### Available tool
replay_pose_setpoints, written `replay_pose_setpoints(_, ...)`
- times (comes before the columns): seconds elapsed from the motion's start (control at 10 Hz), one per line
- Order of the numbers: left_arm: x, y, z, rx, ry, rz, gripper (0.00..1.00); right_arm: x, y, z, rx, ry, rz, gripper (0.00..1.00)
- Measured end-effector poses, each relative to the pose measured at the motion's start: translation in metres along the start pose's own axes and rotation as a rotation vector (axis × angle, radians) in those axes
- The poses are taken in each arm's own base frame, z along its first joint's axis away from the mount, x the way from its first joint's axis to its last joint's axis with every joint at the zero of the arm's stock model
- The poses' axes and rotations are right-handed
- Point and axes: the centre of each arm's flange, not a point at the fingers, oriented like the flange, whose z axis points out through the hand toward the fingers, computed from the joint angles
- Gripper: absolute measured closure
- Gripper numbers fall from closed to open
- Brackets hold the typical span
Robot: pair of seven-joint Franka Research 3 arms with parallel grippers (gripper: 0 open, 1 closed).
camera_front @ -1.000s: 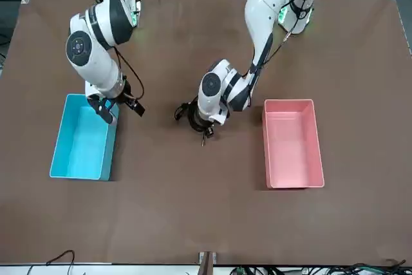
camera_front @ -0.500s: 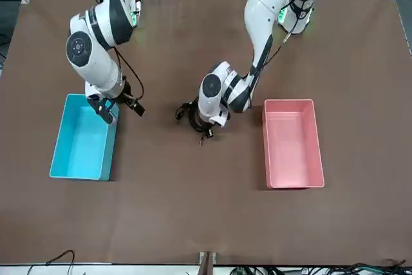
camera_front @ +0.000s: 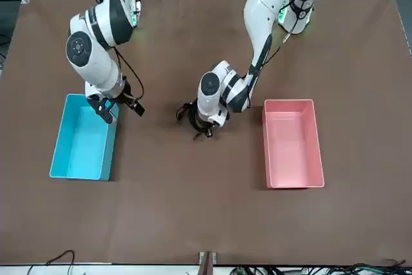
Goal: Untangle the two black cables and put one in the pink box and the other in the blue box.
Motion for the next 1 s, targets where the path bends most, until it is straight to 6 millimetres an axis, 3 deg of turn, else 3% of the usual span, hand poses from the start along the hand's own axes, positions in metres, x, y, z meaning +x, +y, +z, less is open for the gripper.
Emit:
replay_pose_setpoints(0.2,0.000,0.016,-0.021,-0.012,-0.010,-0.016,0.85,-0.004,-0.003,0.000,0.002,0.002,0.036,0.00)
replay_pose_setpoints(0.5,-0.002,0.032,-0.072,-0.023,-0.024,-0.031,0.85,-0.028,-0.017,0.001,0.005,0.004,0.120,0.00)
replay_pose_setpoints(0.8,-0.011,0.027,-0.112,-0.030,-0.054,-0.021,0.85,-0.054,-0.034,0.003,0.027,0.015,0.192,0.00)
replay_pose_setpoints(1.0,-0.018,0.013,-0.140,-0.015,-0.068,-0.006,0.85,-0.070,-0.046,0.006,0.054,0.026,0.216,0.00)
